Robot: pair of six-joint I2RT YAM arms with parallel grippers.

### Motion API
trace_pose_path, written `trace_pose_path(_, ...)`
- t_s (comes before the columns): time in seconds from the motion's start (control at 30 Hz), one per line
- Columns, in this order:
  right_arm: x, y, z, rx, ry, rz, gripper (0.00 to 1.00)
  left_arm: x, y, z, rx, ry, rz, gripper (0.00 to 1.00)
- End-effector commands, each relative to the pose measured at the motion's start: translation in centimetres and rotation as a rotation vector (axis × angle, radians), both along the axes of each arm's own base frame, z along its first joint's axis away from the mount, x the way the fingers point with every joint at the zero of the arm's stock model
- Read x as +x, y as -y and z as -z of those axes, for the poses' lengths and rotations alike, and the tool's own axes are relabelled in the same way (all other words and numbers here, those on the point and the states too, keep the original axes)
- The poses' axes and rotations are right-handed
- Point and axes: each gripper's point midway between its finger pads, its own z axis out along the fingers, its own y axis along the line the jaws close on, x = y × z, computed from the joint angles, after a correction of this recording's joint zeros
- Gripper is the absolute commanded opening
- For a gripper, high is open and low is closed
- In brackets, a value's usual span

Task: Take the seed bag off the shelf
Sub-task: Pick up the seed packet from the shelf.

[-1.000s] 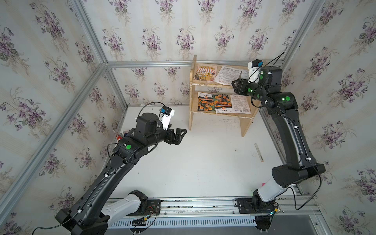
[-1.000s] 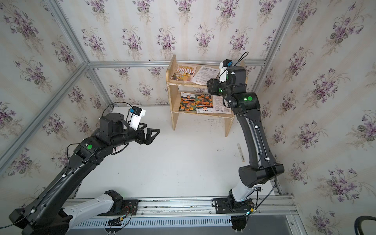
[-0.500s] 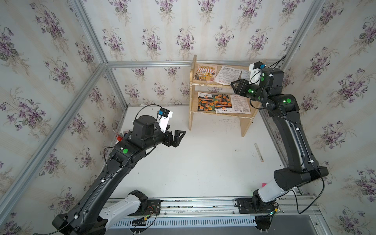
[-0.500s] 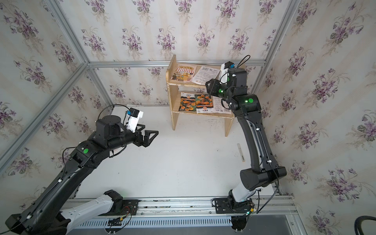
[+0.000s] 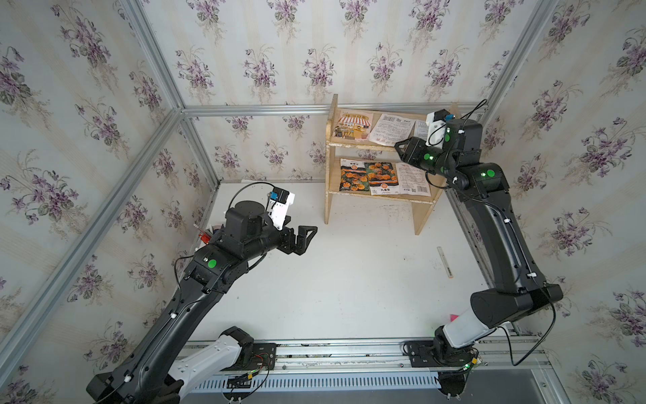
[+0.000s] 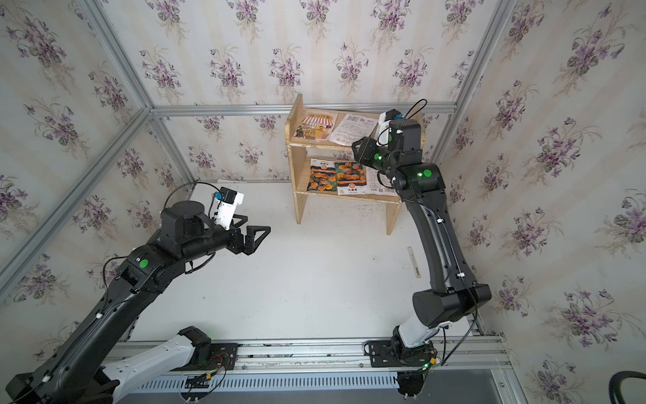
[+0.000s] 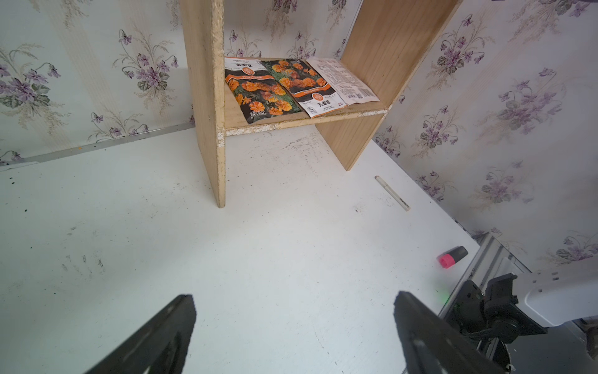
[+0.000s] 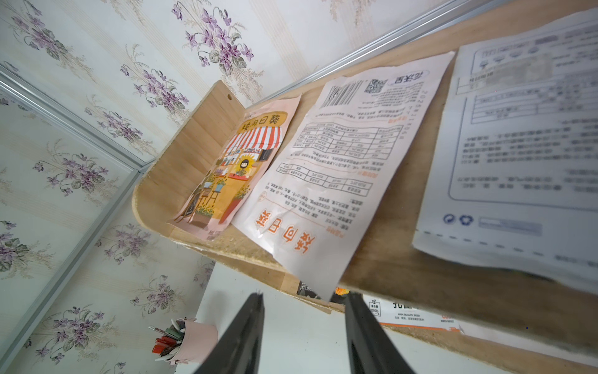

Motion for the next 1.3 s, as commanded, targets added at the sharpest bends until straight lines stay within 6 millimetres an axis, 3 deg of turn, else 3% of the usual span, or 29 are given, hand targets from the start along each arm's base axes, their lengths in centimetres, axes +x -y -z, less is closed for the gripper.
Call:
trace_pose_path(0.0,0.1,0.0,-0.9,0.02,0.031,0.003,0.46,0.1,-0.1,-0.4,0.0,0.02,-0.003,1.0)
trace_pose_path(0.47,1.2,-0.4,-0.3,0.055,0.021,-0.02,0.37,0.2,-0.2,-0.3,0.01,0.023,-0.012,1.0)
trace_pose_path(0.83,1.8,-0.1,-0.3,0.071,0.023,-0.015,0.17,0.2,-0.3,0.0,0.016,0.018,-0.016,1.0)
trace_pose_path(1.27,1.8,1.4,-2.6,0.061,0.092,0.011,0.02,0.4,0.1,-0.5,-0.003,0.014,-0.005,1.0)
